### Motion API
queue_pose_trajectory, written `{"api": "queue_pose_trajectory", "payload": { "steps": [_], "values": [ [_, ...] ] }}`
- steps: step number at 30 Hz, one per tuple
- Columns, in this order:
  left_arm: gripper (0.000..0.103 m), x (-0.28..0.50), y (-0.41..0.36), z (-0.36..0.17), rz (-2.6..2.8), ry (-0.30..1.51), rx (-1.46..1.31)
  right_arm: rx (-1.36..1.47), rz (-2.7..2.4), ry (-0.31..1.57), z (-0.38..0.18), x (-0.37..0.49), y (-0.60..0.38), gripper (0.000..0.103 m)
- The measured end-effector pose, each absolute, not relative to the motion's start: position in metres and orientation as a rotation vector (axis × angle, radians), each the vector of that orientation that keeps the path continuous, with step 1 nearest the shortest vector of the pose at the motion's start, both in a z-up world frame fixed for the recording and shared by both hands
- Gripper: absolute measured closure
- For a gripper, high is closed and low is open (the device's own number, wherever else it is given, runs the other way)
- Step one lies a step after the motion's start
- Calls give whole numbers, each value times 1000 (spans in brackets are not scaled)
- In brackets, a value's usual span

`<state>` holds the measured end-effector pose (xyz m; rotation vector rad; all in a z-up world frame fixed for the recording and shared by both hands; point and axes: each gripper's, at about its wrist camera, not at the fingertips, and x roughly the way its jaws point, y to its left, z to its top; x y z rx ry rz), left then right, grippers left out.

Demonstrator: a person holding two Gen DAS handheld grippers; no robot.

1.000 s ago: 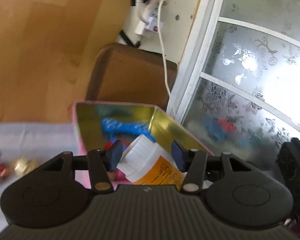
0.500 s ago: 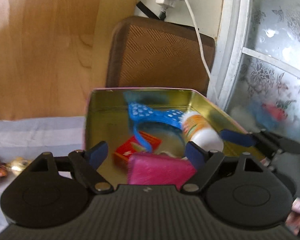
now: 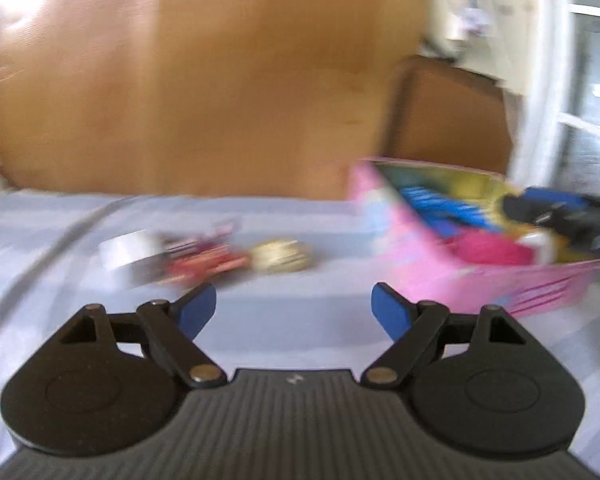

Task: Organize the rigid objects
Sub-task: 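Reach the right gripper to the red figurine toy and grasp it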

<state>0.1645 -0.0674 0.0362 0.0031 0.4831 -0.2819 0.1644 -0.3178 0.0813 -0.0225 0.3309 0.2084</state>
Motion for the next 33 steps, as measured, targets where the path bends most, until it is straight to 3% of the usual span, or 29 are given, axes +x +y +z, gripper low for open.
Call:
{"api": "queue_pose_trajectory", "payload": {
  "steps": [4, 9, 18, 20, 23, 33],
  "values": [
    [17, 162, -4, 19, -101, 498, 49, 10, 322, 402, 77, 180, -270, 64],
    [20, 158, 39, 0, -24, 527, -3, 67, 377, 526, 58, 224, -210, 73],
    [21, 157, 47, 2, -92, 476, -114, 26, 316, 642, 16, 308, -141, 72],
    [21, 156, 48, 1, -93, 473, -124, 16, 309, 629, 11, 311, -139, 77],
    [21, 152, 49, 0, -97, 468, -134, 37, 319, 657, 11, 303, -144, 86],
    [20, 148, 54, 0, -221, 507, -188, -23, 378, 635, 20, 172, -199, 87]
  ]
}}
